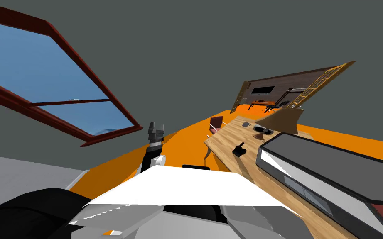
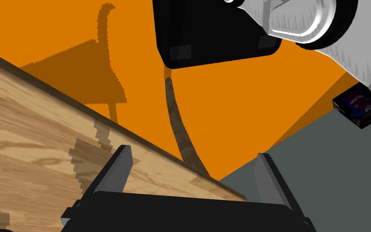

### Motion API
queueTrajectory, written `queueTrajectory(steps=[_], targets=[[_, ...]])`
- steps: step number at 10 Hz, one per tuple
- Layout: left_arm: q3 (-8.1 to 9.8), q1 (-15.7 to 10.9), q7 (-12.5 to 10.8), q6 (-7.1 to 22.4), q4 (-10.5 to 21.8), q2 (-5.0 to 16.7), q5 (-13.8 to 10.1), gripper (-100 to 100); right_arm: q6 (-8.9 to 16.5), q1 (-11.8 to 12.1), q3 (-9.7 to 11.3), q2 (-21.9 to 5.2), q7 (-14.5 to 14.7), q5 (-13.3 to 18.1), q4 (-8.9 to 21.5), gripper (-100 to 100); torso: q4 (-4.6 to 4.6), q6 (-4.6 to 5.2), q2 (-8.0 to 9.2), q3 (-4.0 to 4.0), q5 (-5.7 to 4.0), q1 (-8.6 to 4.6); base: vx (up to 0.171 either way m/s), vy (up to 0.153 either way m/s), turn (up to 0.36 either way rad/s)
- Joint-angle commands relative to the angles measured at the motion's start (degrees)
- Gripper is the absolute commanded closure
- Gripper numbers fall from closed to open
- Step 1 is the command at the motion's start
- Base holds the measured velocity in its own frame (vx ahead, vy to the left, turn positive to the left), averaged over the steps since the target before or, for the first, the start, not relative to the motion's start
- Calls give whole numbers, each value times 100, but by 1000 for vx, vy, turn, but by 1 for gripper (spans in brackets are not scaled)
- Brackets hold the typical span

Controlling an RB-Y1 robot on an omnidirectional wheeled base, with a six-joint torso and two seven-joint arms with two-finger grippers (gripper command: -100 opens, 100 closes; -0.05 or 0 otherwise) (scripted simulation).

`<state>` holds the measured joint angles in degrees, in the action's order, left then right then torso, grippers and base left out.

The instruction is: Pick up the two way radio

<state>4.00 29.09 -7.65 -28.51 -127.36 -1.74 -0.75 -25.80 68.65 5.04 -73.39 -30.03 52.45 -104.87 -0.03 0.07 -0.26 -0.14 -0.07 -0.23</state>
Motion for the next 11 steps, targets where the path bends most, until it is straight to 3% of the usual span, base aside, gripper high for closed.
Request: queueTrajectory(steps=[1, 5, 7, 8, 11], targets=[[0, 0, 0, 0, 0, 0, 0, 0, 5, 60, -32, -286, -107, 148, 167, -100, 0, 0, 0, 0, 0, 0, -9, -43, 352], [0, -1, 0, 0, 0, 0, 0, 0, 90, 207, -138, -964, -381, 475, 481, -100, -3, -6, -13, -8, 0, -4, 8, -59, 422], [1, 2, 0, 0, 0, 1, 0, 0, 117, 241, -175, -1266, -462, 564, 570, -100, -3, 5, -16, -9, -2, -7, 12, -52, 237], [0, 0, 0, 0, 0, 0, 0, 0, 117, 241, -175, -1266, -462, 564, 570, -100, -3, -3, -15, -9, -1, -1, 8, -34, 164], [0, 0, 0, 0, 0, 1, 0, 0, 182, 314, -274, -1828, -668, 776, 773, -100, -4, -3, -20, -12, 0, -2, 11, -55, 393]])
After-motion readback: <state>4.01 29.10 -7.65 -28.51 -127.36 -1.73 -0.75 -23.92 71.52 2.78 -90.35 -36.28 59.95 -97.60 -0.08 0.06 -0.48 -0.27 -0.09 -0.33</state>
